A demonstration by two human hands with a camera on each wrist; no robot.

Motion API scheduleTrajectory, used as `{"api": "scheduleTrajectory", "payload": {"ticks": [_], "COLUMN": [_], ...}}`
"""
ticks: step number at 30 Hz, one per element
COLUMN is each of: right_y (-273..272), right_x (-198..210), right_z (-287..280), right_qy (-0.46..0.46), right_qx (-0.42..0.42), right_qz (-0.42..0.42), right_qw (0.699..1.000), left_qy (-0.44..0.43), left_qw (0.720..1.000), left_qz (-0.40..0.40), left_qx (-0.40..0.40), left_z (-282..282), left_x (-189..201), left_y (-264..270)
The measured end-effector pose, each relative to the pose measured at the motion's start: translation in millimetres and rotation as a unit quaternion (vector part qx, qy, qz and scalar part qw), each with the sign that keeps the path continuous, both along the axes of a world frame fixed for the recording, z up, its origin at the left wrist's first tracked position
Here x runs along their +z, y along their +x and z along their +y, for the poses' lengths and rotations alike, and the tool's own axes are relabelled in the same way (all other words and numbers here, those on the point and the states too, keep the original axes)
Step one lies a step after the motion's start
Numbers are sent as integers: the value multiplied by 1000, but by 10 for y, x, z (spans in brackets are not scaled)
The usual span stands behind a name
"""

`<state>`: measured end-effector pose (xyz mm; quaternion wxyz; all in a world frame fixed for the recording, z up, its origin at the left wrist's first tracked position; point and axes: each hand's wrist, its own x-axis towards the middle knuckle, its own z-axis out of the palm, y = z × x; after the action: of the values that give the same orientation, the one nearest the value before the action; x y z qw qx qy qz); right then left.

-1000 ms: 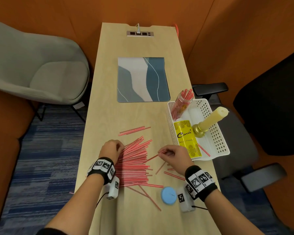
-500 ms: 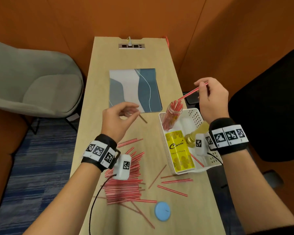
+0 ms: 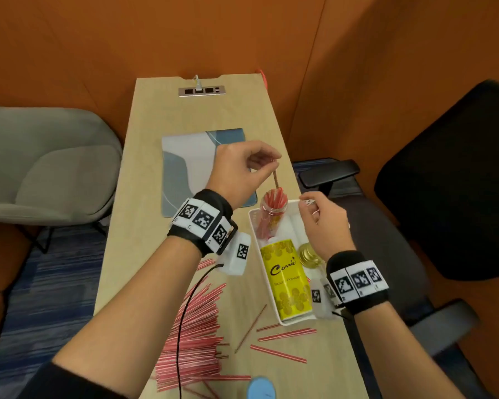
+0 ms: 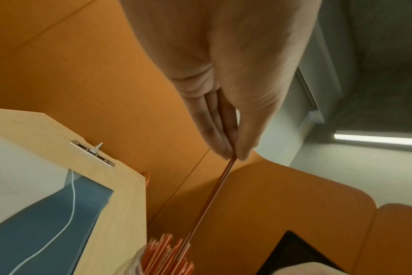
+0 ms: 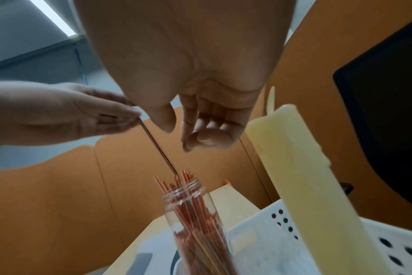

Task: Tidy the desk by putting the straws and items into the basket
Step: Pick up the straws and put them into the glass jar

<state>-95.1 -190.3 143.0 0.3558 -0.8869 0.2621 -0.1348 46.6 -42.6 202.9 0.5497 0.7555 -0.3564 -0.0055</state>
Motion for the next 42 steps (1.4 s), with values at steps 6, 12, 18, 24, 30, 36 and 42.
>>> {"api": "scheduleTrajectory", "payload": {"ticks": [6,12,18,24,30,36,42], "right_y": [-338,-529,-734,-779,-690,-683,-692], "right_x": [-208,-686,-1260,-1451,-1471,-1423,-1176], "right_z": [273,1052,1624,1739,1776,1769,1660], "right_qy": [50,62,-72,-183,-236,-227,-93], "right_qx": [48,250,380,437,520,509,418], "right_qz": [8,141,385,388,361,302,217], "right_qw": [998,956,838,791,738,773,877], "left_qy": [171,147,338,449,423,399,386], "left_qw": [985,986,914,850,869,881,888], "left_qz": [-21,51,183,226,207,212,203], "left_qx": [-23,66,133,157,153,144,145], "left_z": [-49,621,1642,2231,2358,2415,2437], "left_x": [-443,-934,-1611,-2092,-2239,-2254,-2235], "left_y": [16,-145,-517,-813,-939,-936,-871]}}
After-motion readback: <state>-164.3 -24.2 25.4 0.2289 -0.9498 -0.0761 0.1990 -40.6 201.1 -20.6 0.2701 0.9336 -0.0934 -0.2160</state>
